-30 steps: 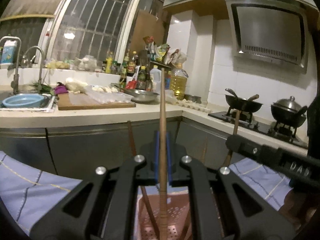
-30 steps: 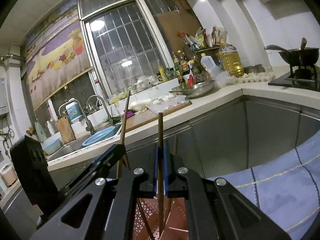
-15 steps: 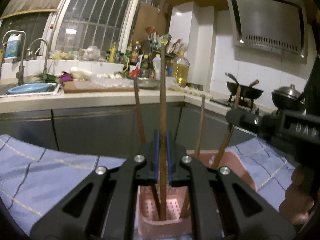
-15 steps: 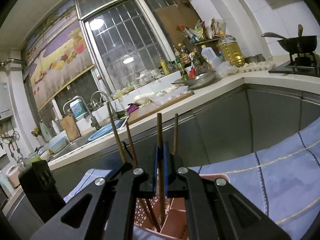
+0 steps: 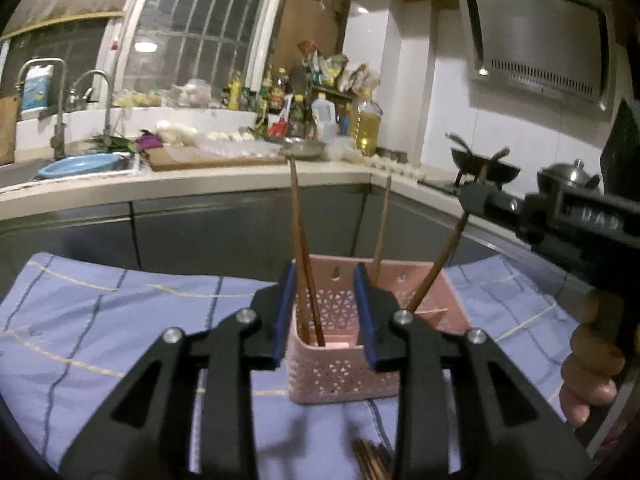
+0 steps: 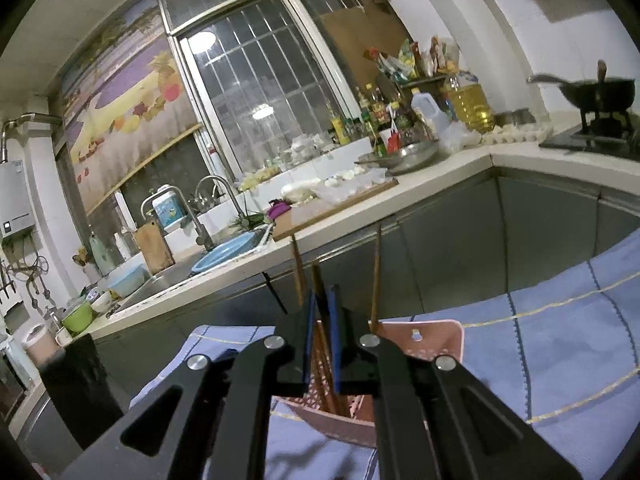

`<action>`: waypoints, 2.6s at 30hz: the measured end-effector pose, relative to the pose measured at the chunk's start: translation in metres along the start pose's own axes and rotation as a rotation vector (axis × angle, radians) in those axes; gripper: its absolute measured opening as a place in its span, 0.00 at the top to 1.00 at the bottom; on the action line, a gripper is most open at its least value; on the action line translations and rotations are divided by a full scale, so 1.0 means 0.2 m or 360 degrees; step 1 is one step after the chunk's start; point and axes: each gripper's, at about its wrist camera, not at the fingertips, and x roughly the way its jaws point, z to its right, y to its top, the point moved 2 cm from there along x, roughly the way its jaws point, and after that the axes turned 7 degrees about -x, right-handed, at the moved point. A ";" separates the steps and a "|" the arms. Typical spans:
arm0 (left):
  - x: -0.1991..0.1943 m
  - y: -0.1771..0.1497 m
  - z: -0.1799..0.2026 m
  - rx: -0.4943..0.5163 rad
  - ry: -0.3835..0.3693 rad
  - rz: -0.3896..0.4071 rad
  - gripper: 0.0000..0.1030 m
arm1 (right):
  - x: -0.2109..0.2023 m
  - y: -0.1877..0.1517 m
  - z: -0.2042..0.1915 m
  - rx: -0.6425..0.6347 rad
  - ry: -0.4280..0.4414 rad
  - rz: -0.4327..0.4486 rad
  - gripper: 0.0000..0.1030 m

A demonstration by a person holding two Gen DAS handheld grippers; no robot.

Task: Organize utensils
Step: 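Open both tools and move them back to the chopstick pile, then grasp a wooden chopstick with the left tool while the right tool grasps the black one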

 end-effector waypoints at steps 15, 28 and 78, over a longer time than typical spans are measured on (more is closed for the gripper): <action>-0.53 -0.39 -0.12 -0.0210 0.0006 -0.0338 0.73 | -0.57 -0.25 -0.11 0.0062 -0.0164 0.0053 0.51; -0.50 -0.85 0.12 -0.0145 -0.0181 -0.0817 0.73 | -0.55 -1.03 -0.16 0.0034 -0.0267 -0.0722 0.74; -0.42 -0.94 0.16 -0.0056 0.0142 -0.0915 0.80 | -0.44 -1.19 -0.24 -0.0271 -0.0363 -0.0843 0.77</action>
